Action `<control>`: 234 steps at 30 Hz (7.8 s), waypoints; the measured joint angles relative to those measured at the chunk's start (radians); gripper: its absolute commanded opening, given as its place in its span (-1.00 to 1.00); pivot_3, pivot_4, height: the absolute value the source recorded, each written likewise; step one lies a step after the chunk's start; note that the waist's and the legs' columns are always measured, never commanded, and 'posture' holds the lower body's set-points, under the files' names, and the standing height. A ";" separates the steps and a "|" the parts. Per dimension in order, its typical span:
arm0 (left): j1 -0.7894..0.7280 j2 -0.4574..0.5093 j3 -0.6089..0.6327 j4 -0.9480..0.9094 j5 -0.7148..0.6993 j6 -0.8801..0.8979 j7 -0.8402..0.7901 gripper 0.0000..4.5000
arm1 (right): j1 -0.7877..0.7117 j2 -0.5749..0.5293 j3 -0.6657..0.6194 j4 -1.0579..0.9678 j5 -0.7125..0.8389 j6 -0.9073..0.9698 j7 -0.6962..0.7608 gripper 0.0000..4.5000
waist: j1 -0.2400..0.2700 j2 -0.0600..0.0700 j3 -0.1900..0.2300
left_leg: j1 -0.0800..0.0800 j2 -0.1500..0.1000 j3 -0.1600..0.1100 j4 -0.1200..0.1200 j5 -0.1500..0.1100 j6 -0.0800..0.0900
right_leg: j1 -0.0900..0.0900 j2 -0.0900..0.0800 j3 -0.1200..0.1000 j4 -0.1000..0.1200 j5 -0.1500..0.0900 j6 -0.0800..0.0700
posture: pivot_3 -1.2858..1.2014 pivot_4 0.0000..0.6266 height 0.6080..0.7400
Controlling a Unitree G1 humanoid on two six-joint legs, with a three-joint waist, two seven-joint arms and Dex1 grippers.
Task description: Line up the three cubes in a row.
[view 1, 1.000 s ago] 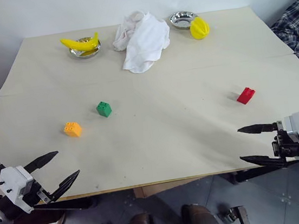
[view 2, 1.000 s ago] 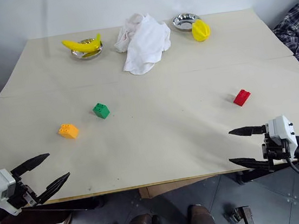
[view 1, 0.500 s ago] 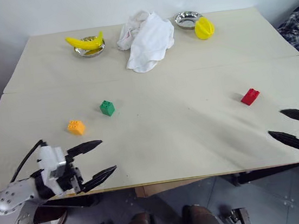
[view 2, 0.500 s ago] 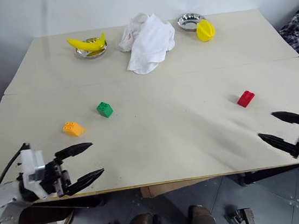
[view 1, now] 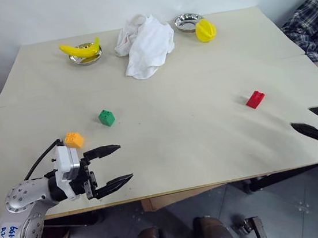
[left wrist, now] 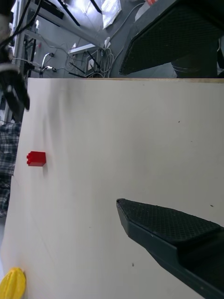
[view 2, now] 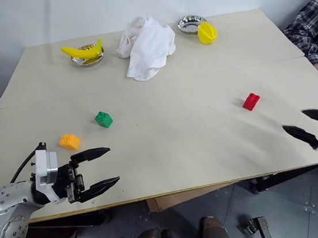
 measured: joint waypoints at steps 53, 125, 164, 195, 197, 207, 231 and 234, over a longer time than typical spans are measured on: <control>0.062 -0.023 -0.017 0.025 0.019 -0.049 -0.002 1.00 | -0.705 0.231 0.761 0.497 -0.240 -0.485 0.432 -0.34 | -0.014 0.001 0.000 | -0.003 -0.001 -0.004 0.000 0.000 0.000 | -0.002 0.000 -0.005 0.005 0.000 0.000 | 0.03 -0.52 1.00; -0.884 -0.013 -0.346 0.778 0.360 0.429 0.357 1.00 | 0.171 0.209 0.094 -0.499 0.268 -0.174 0.247 0.99 | 0.028 -0.003 0.002 | -0.007 -0.005 -0.001 0.000 0.001 0.000 | -0.013 0.004 -0.007 0.015 0.001 0.000 | 0.03 -0.52 1.00; -1.055 -0.337 -0.651 0.973 0.622 -0.060 -0.238 -0.35 | 0.415 0.070 -0.119 -0.484 0.271 -0.164 0.361 1.00 | 0.038 -0.008 0.004 | -0.010 -0.008 0.000 0.002 0.004 0.004 | -0.012 0.002 -0.009 0.015 0.003 0.003 | 0.03 -0.52 1.00; -1.071 -0.444 -0.644 1.050 0.722 -0.012 -0.114 0.35 | 0.483 0.138 -0.123 -0.642 0.283 -0.108 0.266 1.00 | 0.063 -0.008 0.004 | -0.009 -0.008 -0.004 0.012 0.004 0.004 | -0.005 0.001 -0.003 0.015 0.003 0.003 | 0.03 -0.52 1.00; -1.071 -0.445 -0.627 1.047 0.714 -0.012 -0.123 0.63 | 0.482 0.138 -0.119 -0.642 0.283 -0.104 0.266 1.00 | 0.064 -0.008 0.004 | -0.009 -0.008 -0.004 0.012 0.004 0.004 | -0.005 0.001 -0.003 0.015 0.003 0.003 | 0.03 -0.52 1.00; -0.935 -0.272 -0.465 0.774 0.541 -0.070 -0.271 0.98 | 0.393 0.139 -0.058 -0.616 0.280 -0.097 0.270 1.00 | 0.038 -0.008 0.004 | -0.009 -0.006 -0.004 0.011 0.004 0.003 | -0.006 -0.001 -0.002 0.015 0.003 0.003 | 0.03 -0.52 1.00; 0.372 -0.341 0.561 0.161 0.190 -0.193 0.242 0.98 | 0.065 0.262 0.178 -0.517 0.272 -0.100 0.340 1.00 | 0.045 -0.008 0.003 | -0.003 -0.003 -0.006 0.011 -0.002 0.002 | 0.002 -0.002 0.001 0.004 0.001 0.000 | 0.03 -0.52 1.00; 0.381 -0.340 0.545 0.155 0.170 -0.189 0.254 0.98 | 0.064 0.261 0.181 -0.514 0.271 -0.094 0.355 1.00 | 0.046 -0.008 0.003 | -0.003 -0.003 -0.006 0.011 -0.003 0.003 | 0.001 -0.002 0.002 0.004 0.001 0.000 | 0.03 -0.52 1.00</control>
